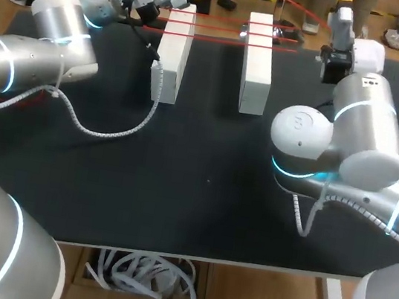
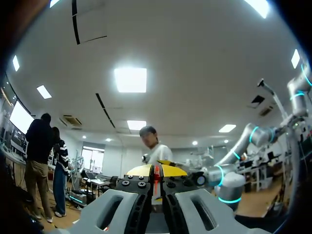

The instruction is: Grab the tape and strap the tape.

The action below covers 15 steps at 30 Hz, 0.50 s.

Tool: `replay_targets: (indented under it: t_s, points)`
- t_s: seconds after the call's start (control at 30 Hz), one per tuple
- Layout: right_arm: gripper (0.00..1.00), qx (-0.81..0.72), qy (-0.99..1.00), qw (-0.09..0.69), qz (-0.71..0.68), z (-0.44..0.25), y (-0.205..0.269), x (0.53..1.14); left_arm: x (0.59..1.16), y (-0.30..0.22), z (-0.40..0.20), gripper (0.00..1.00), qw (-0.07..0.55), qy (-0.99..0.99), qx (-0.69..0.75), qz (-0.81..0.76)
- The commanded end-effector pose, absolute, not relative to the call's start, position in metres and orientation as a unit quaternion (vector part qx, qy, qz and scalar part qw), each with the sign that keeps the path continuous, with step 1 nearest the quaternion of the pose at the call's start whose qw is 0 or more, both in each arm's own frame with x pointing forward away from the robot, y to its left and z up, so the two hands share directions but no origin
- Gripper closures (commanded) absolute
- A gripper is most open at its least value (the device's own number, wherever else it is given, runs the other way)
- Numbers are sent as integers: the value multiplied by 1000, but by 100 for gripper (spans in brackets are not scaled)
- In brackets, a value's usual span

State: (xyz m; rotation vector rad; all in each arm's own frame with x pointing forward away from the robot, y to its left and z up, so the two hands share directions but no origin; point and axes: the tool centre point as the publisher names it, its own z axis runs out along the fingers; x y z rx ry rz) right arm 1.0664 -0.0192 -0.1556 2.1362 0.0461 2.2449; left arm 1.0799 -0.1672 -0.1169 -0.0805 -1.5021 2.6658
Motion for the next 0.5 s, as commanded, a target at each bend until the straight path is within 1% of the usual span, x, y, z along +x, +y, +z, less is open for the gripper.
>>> replay_targets:
  t_s: [0.03, 0.27, 0.5]
  points:
    - [0, 687, 34, 0, 726, -161, -32, 1065, 1081, -167, -118, 100, 42, -489, -28, 871]
    - [0, 689, 17, 17, 725, -163, -41, 1067, 1081, -167, -118, 100, 42, -489, -28, 871]
    - [0, 684, 14, 16, 729, -158, -45, 1070, 1081, -167, -118, 100, 42, -489, -28, 871]
